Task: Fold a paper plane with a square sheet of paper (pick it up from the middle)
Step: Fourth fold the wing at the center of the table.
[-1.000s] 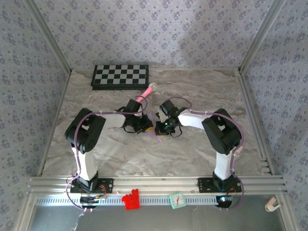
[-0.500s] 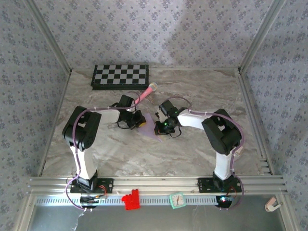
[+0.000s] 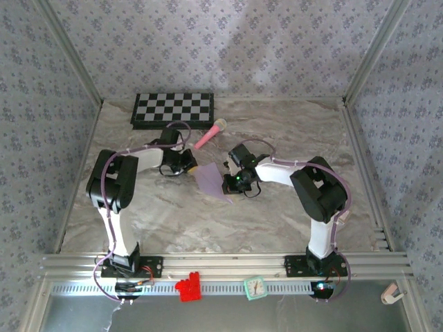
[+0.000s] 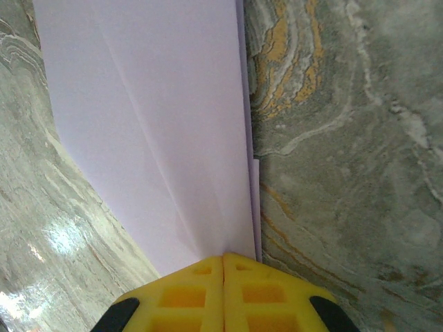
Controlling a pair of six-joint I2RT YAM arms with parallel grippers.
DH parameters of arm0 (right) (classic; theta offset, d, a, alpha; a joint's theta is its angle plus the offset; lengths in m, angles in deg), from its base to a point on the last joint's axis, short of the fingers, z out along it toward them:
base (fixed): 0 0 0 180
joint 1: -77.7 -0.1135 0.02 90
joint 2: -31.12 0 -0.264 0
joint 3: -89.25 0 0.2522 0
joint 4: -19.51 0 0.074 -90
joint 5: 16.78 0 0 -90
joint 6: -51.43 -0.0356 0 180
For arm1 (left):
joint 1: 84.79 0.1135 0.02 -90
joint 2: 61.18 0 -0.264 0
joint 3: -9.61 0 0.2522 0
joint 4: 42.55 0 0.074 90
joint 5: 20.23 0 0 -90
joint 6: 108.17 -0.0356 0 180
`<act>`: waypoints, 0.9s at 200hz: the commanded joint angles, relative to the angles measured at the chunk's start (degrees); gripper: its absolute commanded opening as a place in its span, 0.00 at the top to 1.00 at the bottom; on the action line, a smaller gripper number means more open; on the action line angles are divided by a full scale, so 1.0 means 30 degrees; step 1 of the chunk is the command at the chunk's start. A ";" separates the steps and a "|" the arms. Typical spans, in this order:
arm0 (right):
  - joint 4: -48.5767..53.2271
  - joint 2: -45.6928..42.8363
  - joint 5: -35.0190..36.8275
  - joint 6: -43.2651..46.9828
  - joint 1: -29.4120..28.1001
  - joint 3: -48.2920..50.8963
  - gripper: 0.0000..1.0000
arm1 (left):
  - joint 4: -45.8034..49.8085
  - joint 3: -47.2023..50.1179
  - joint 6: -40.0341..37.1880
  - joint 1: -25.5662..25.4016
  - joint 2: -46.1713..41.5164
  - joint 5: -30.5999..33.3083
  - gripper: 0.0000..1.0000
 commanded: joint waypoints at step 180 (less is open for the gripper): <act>0.1218 0.0201 -0.0193 -0.0252 0.0278 0.0478 0.92 | -0.0064 0.0886 0.1432 -0.2917 -0.0569 0.0843 0.95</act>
